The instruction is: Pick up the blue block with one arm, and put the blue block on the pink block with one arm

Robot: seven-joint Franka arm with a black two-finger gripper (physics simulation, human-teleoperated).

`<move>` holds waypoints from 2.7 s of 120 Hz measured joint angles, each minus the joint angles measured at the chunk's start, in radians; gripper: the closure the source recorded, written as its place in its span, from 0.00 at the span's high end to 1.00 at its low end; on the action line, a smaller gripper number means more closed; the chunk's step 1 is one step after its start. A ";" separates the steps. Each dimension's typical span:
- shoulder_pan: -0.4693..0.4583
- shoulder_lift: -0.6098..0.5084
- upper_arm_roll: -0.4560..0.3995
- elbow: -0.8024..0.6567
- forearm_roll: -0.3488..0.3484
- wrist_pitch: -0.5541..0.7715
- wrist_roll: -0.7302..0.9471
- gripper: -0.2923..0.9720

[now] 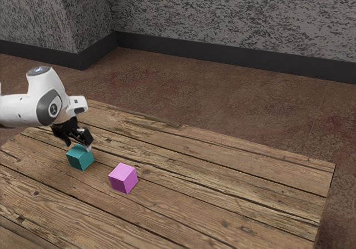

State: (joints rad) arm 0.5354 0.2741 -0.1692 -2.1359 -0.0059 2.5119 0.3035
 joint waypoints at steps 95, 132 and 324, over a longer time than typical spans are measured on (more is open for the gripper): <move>-0.003 -0.013 0.008 -0.092 -0.058 0.076 0.118 0.77; -0.004 0.000 0.008 -0.095 -0.065 0.108 0.136 0.77; -0.250 -0.344 -0.046 -0.260 -0.071 0.030 -0.207 0.53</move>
State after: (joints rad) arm 0.2855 -0.0701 -0.2151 -2.3955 -0.0769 2.5417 0.0961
